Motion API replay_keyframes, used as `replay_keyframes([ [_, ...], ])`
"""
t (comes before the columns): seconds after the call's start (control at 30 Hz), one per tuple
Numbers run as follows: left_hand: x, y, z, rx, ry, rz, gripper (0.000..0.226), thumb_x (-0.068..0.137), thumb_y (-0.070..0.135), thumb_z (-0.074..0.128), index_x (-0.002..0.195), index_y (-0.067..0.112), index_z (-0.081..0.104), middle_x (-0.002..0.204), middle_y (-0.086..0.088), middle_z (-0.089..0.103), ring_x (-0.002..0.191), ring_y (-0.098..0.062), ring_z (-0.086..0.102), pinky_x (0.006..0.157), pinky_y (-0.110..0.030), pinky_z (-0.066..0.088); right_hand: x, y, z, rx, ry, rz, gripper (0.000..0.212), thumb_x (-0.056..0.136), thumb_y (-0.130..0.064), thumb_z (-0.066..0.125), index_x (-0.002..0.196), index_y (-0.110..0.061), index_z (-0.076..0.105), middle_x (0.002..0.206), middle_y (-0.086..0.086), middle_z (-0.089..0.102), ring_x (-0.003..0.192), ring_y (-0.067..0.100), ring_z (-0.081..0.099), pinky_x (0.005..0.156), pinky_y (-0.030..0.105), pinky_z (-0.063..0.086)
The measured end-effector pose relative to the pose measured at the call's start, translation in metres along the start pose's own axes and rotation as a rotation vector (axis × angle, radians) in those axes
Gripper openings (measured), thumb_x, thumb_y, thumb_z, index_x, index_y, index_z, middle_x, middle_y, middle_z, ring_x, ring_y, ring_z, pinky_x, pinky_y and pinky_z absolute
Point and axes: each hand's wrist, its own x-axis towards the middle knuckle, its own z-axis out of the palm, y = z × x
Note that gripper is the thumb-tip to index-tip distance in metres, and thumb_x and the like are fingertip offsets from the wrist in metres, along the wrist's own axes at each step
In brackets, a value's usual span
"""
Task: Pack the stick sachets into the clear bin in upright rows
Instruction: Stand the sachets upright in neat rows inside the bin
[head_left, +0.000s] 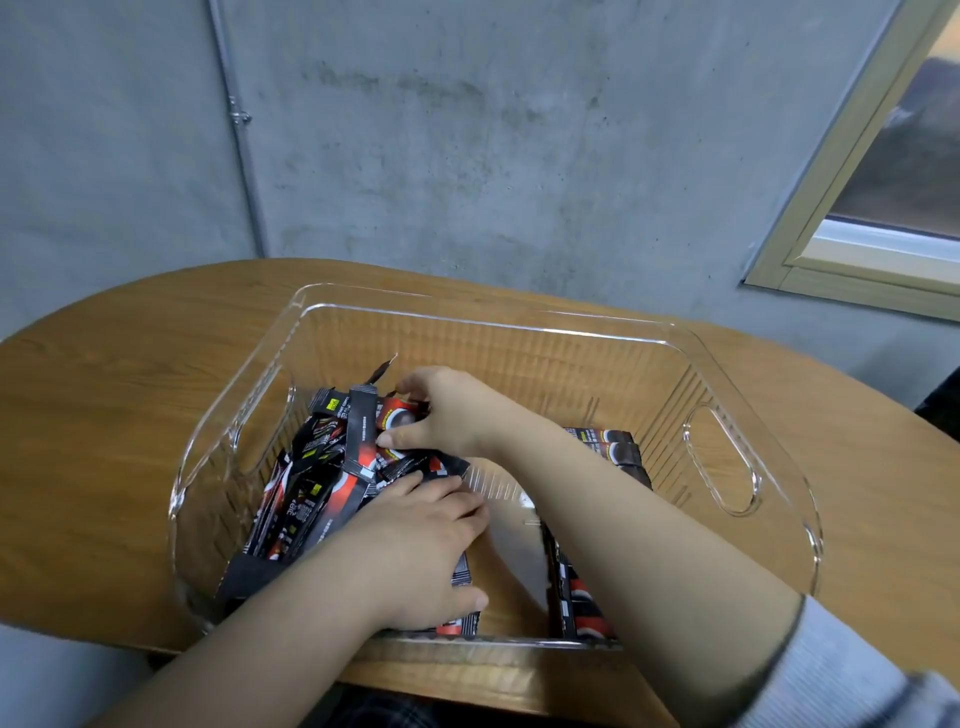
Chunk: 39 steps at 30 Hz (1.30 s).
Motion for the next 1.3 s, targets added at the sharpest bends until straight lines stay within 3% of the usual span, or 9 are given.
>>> replay_keyframes([
  [0.23, 0.0, 0.0, 0.001, -0.059, 0.04, 0.019, 0.072, 0.092, 0.052, 0.046, 0.152, 0.033, 0.011, 0.16, 0.008, 0.005, 0.146, -0.011, -0.006, 0.116, -0.033, -0.011, 0.008, 0.005, 0.003, 0.039, 0.065, -0.053, 0.04, 0.089, -0.031, 0.065, 0.121, -0.009, 0.061, 0.099, 0.004, 0.062, 0.093, 0.02, 0.055, 0.075, 0.022, 0.035],
  [0.37, 0.001, -0.001, 0.001, -0.061, 0.039, 0.017, 0.069, 0.093, 0.053, 0.045, 0.152, 0.033, 0.015, 0.161, 0.008, 0.004, 0.146, -0.011, -0.008, 0.115, -0.032, -0.013, 0.008, 0.01, 0.003, 0.107, 0.091, -0.058, 0.037, 0.093, -0.028, 0.059, 0.126, -0.012, 0.059, 0.119, 0.006, 0.066, 0.107, 0.018, 0.059, 0.09, 0.026, 0.043],
  [0.47, 0.0, -0.001, 0.001, -0.069, 0.024, 0.014, 0.069, 0.093, 0.053, 0.045, 0.152, 0.033, 0.015, 0.16, 0.009, 0.003, 0.146, -0.01, -0.01, 0.115, -0.032, -0.013, 0.002, 0.015, -0.012, 0.15, 0.109, -0.075, 0.031, 0.095, -0.022, 0.056, 0.122, -0.008, 0.063, 0.116, 0.007, 0.066, 0.095, 0.011, 0.057, 0.082, 0.023, 0.04],
  [0.63, -0.001, -0.001, 0.0, -0.071, -0.004, -0.001, 0.07, 0.093, 0.055, 0.044, 0.152, 0.035, 0.012, 0.16, 0.011, 0.0, 0.146, -0.008, -0.012, 0.115, -0.032, -0.013, -0.021, 0.022, -0.04, 0.133, 0.152, -0.043, 0.031, 0.099, -0.021, 0.049, 0.125, -0.011, 0.061, 0.094, -0.005, 0.061, 0.068, -0.002, 0.048, 0.073, 0.021, 0.038],
  [0.73, -0.001, -0.001, -0.001, -0.065, -0.011, -0.007, 0.07, 0.093, 0.056, 0.042, 0.152, 0.036, 0.011, 0.16, 0.012, -0.001, 0.146, -0.008, -0.012, 0.114, -0.031, -0.014, -0.042, 0.028, -0.049, 0.129, 0.182, 0.019, 0.031, 0.1, -0.023, 0.045, 0.126, -0.015, 0.061, 0.071, -0.013, 0.05, 0.061, 0.001, 0.045, 0.066, 0.023, 0.04],
  [0.83, -0.001, -0.001, -0.002, -0.065, -0.017, -0.017, 0.069, 0.093, 0.057, 0.042, 0.152, 0.036, 0.012, 0.16, 0.014, 0.0, 0.145, -0.006, -0.011, 0.113, -0.029, -0.013, -0.068, 0.035, -0.055, 0.164, 0.208, 0.092, 0.027, 0.102, -0.024, 0.041, 0.117, -0.019, 0.063, 0.065, -0.004, 0.043, 0.058, 0.013, 0.041, 0.054, 0.026, 0.031],
  [1.0, -0.005, 0.001, -0.005, -0.231, 0.066, -0.085, 0.062, 0.092, 0.059, 0.044, 0.143, 0.032, 0.021, 0.152, 0.014, 0.024, 0.142, -0.01, 0.015, 0.117, -0.029, 0.013, -0.105, 0.051, -0.052, 0.249, 0.268, 0.243, 0.02, 0.102, -0.023, 0.04, 0.097, -0.021, 0.059, 0.059, -0.002, 0.039, 0.038, 0.005, 0.03, 0.035, 0.015, 0.024],
  [1.2, -0.002, 0.005, -0.008, -0.366, 0.2, -0.154, 0.052, 0.096, 0.054, 0.035, 0.132, 0.027, 0.009, 0.127, 0.006, 0.049, 0.11, -0.009, 0.049, 0.089, -0.024, 0.041, -0.124, 0.059, -0.039, 0.175, 0.146, 0.3, 0.033, 0.101, -0.023, 0.04, 0.07, -0.018, 0.048, 0.061, 0.0, 0.041, 0.053, 0.015, 0.037, 0.052, 0.027, 0.03],
  [1.3, -0.004, 0.005, -0.011, -0.389, 0.238, -0.124, 0.031, 0.098, 0.048, 0.035, 0.123, 0.035, 0.023, 0.092, 0.009, 0.053, 0.077, -0.002, 0.05, 0.065, -0.02, 0.04, -0.128, 0.058, -0.033, 0.19, 0.1, 0.299, 0.03, 0.101, -0.024, 0.04, 0.074, -0.013, 0.049, 0.06, 0.0, 0.042, 0.056, 0.016, 0.039, 0.056, 0.028, 0.032],
])
